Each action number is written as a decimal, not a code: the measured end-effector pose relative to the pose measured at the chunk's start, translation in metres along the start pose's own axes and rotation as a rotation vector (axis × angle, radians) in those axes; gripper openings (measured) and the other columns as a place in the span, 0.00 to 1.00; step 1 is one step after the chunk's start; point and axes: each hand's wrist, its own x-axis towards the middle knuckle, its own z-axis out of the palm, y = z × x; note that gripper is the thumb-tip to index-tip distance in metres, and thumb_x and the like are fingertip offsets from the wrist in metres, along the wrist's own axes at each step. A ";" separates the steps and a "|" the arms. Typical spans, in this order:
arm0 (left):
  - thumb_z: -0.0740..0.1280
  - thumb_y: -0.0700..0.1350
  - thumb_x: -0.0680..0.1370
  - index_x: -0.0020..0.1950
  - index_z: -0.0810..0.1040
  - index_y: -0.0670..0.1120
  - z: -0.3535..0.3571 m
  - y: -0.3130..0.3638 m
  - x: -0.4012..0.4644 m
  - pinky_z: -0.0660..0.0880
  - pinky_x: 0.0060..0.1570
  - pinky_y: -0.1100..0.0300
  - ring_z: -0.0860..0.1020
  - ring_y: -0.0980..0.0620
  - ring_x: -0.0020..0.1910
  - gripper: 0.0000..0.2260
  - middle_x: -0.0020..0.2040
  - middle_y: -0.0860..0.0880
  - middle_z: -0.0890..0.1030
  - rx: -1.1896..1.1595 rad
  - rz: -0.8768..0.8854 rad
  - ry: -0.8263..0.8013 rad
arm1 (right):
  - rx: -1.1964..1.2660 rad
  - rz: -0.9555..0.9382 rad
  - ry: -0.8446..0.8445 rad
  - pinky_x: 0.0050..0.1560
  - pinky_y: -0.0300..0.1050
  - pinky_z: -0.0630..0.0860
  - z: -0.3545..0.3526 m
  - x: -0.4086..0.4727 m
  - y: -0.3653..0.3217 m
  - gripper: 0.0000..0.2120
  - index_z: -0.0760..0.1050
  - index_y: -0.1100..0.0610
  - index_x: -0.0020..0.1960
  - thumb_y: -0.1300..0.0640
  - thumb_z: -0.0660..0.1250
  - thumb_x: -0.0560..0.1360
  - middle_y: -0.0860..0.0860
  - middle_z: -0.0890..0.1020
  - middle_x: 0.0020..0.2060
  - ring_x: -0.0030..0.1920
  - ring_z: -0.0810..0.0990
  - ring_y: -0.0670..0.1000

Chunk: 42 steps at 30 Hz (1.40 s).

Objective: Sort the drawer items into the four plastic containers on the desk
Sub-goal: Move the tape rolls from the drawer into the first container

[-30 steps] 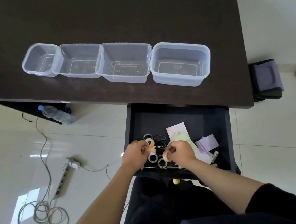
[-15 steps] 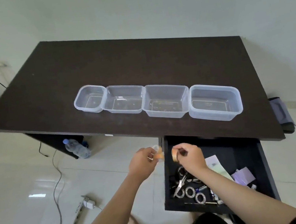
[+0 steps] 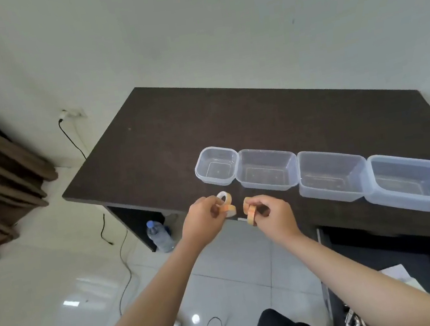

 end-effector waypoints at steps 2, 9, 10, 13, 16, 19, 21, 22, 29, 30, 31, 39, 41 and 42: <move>0.68 0.48 0.74 0.51 0.80 0.49 -0.012 -0.001 0.019 0.76 0.44 0.57 0.78 0.51 0.42 0.08 0.43 0.50 0.78 -0.013 0.010 0.023 | -0.020 -0.016 0.007 0.47 0.50 0.81 0.003 0.019 -0.012 0.13 0.83 0.52 0.49 0.66 0.69 0.70 0.43 0.83 0.42 0.42 0.83 0.48; 0.68 0.48 0.74 0.53 0.79 0.49 -0.042 -0.001 0.102 0.77 0.45 0.57 0.77 0.53 0.38 0.09 0.45 0.51 0.77 0.016 0.049 0.017 | -0.166 -0.101 0.027 0.51 0.42 0.77 0.015 0.098 -0.039 0.12 0.82 0.53 0.53 0.64 0.67 0.72 0.47 0.84 0.49 0.46 0.79 0.47; 0.68 0.47 0.73 0.53 0.79 0.49 -0.043 -0.002 0.113 0.78 0.45 0.56 0.77 0.52 0.39 0.09 0.46 0.51 0.77 0.031 0.042 0.004 | -0.185 -0.105 0.015 0.51 0.43 0.77 0.018 0.109 -0.040 0.12 0.82 0.53 0.53 0.63 0.67 0.72 0.48 0.84 0.50 0.47 0.80 0.48; 0.67 0.46 0.73 0.54 0.79 0.49 -0.039 -0.005 0.140 0.77 0.47 0.55 0.77 0.50 0.45 0.10 0.49 0.49 0.77 0.126 0.038 -0.074 | -0.275 -0.114 -0.019 0.50 0.47 0.78 0.027 0.137 -0.038 0.11 0.81 0.52 0.53 0.61 0.66 0.73 0.48 0.83 0.50 0.47 0.80 0.50; 0.66 0.47 0.73 0.55 0.79 0.50 -0.031 -0.011 0.157 0.76 0.50 0.55 0.77 0.47 0.52 0.11 0.53 0.47 0.78 0.210 0.045 -0.163 | -0.418 -0.115 -0.111 0.51 0.46 0.76 0.036 0.155 -0.033 0.12 0.79 0.52 0.56 0.59 0.65 0.74 0.48 0.82 0.53 0.53 0.79 0.52; 0.66 0.47 0.73 0.56 0.79 0.51 -0.023 -0.016 0.171 0.75 0.52 0.55 0.78 0.47 0.54 0.12 0.56 0.47 0.77 0.257 0.046 -0.247 | -0.543 -0.113 -0.210 0.48 0.43 0.72 0.041 0.167 -0.031 0.11 0.78 0.51 0.57 0.58 0.64 0.75 0.48 0.81 0.55 0.55 0.77 0.52; 0.65 0.47 0.74 0.57 0.78 0.51 -0.020 -0.019 0.177 0.75 0.54 0.54 0.77 0.48 0.56 0.12 0.58 0.48 0.77 0.294 0.053 -0.281 | -0.585 -0.099 -0.247 0.49 0.45 0.73 0.043 0.174 -0.031 0.12 0.77 0.51 0.58 0.58 0.63 0.76 0.48 0.79 0.56 0.56 0.76 0.53; 0.65 0.46 0.74 0.58 0.78 0.50 -0.019 -0.021 0.180 0.75 0.54 0.54 0.77 0.48 0.56 0.13 0.59 0.48 0.77 0.304 0.052 -0.285 | -0.594 -0.093 -0.258 0.50 0.47 0.74 0.044 0.177 -0.030 0.12 0.77 0.51 0.58 0.58 0.63 0.76 0.48 0.79 0.56 0.56 0.76 0.53; 0.63 0.41 0.75 0.59 0.77 0.48 -0.021 -0.024 0.184 0.76 0.52 0.52 0.78 0.48 0.53 0.14 0.56 0.48 0.77 0.244 0.056 -0.200 | -0.560 -0.120 -0.265 0.47 0.43 0.73 0.046 0.183 -0.028 0.16 0.76 0.52 0.62 0.61 0.63 0.76 0.47 0.75 0.61 0.55 0.77 0.52; 0.62 0.40 0.75 0.59 0.77 0.48 -0.021 -0.025 0.183 0.76 0.51 0.53 0.78 0.48 0.52 0.14 0.56 0.48 0.77 0.234 0.064 -0.183 | -0.555 -0.122 -0.250 0.48 0.43 0.73 0.045 0.181 -0.027 0.16 0.76 0.52 0.62 0.61 0.62 0.76 0.47 0.75 0.61 0.55 0.77 0.51; 0.62 0.40 0.75 0.59 0.77 0.47 -0.021 -0.026 0.181 0.76 0.49 0.53 0.78 0.48 0.52 0.14 0.56 0.48 0.77 0.223 0.070 -0.166 | -0.555 -0.127 -0.238 0.49 0.43 0.74 0.044 0.180 -0.027 0.16 0.76 0.52 0.62 0.61 0.62 0.76 0.47 0.75 0.61 0.56 0.77 0.51; 0.63 0.40 0.75 0.53 0.78 0.47 -0.018 -0.021 0.139 0.77 0.46 0.52 0.78 0.49 0.49 0.10 0.53 0.49 0.77 0.121 0.100 -0.055 | -0.487 -0.164 -0.129 0.49 0.45 0.74 0.030 0.142 -0.020 0.14 0.77 0.53 0.59 0.61 0.63 0.76 0.49 0.78 0.56 0.55 0.78 0.52; 0.63 0.40 0.75 0.52 0.79 0.47 -0.016 -0.019 0.120 0.78 0.46 0.51 0.79 0.48 0.47 0.09 0.52 0.49 0.78 0.092 0.109 -0.031 | -0.465 -0.189 -0.097 0.48 0.45 0.75 0.028 0.124 -0.019 0.13 0.78 0.54 0.58 0.61 0.63 0.75 0.49 0.79 0.54 0.53 0.78 0.52; 0.63 0.40 0.75 0.52 0.79 0.47 -0.014 -0.018 0.109 0.78 0.45 0.51 0.79 0.48 0.47 0.09 0.51 0.49 0.78 0.081 0.112 -0.022 | -0.454 -0.198 -0.087 0.47 0.47 0.76 0.027 0.114 -0.018 0.13 0.78 0.54 0.58 0.62 0.63 0.75 0.50 0.79 0.53 0.53 0.78 0.52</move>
